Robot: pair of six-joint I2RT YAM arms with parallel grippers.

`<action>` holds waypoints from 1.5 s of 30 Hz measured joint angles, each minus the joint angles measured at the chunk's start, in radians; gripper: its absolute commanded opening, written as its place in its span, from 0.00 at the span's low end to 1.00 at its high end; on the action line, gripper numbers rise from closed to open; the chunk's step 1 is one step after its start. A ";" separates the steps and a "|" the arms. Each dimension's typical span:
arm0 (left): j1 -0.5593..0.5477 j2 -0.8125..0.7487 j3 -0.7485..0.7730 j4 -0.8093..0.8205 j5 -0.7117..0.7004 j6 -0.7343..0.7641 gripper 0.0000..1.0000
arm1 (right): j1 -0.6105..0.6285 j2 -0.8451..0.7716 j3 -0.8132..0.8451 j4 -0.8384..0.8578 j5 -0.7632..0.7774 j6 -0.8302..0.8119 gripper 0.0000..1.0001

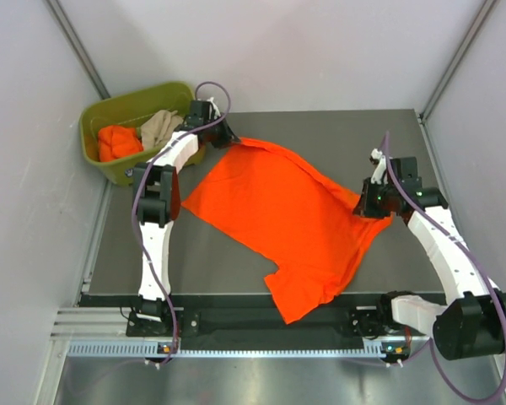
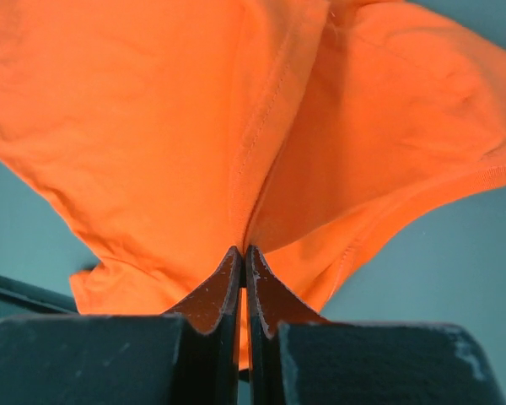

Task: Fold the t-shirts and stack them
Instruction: Fold the tshirt

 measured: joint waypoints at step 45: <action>0.016 -0.034 -0.008 -0.130 -0.106 0.202 0.00 | 0.024 -0.044 -0.077 -0.304 -0.039 0.079 0.02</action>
